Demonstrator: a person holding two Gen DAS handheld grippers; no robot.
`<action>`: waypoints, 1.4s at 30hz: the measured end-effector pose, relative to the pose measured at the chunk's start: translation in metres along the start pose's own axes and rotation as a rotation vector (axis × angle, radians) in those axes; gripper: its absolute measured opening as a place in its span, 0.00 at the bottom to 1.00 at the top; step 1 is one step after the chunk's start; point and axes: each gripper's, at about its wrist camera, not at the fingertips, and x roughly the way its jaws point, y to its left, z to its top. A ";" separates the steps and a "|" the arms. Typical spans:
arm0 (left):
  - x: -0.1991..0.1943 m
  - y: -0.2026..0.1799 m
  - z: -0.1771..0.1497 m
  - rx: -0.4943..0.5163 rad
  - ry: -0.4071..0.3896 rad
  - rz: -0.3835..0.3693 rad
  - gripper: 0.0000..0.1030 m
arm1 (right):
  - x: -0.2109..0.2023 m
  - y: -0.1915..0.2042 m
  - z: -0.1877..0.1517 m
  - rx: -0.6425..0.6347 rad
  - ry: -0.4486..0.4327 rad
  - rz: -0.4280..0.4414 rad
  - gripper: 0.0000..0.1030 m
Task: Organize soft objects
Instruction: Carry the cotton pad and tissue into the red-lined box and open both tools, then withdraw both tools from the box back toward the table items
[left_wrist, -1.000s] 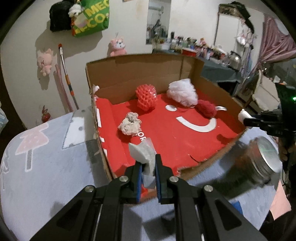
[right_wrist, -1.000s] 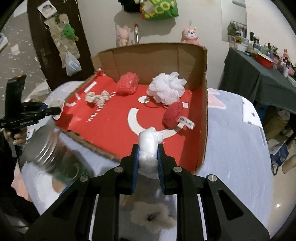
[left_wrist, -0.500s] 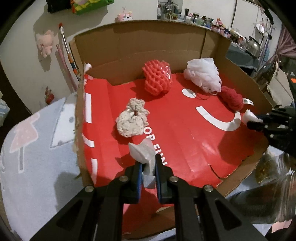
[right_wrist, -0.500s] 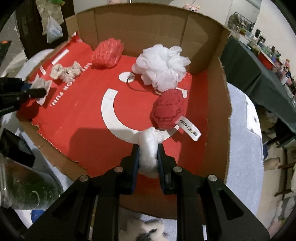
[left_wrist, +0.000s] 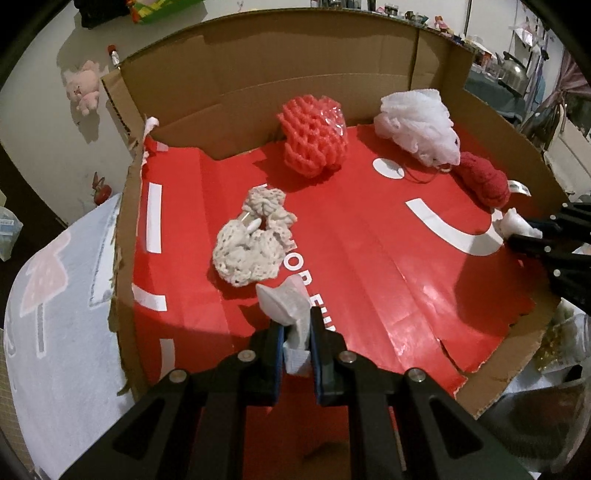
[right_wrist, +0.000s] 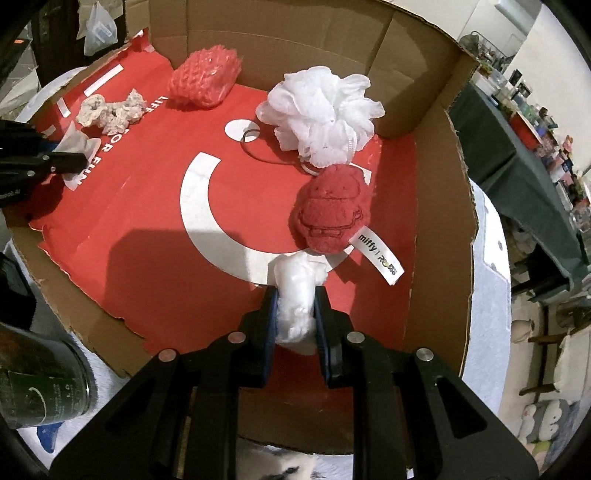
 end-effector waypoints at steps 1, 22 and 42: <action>0.000 0.000 0.000 0.002 0.000 0.000 0.13 | 0.000 0.000 0.000 0.001 0.002 0.000 0.18; -0.025 -0.014 -0.005 0.044 -0.086 0.013 0.61 | -0.015 0.004 0.003 0.007 -0.007 0.065 0.52; -0.189 -0.056 -0.090 0.003 -0.529 0.008 0.98 | -0.193 0.045 -0.066 0.041 -0.394 -0.019 0.84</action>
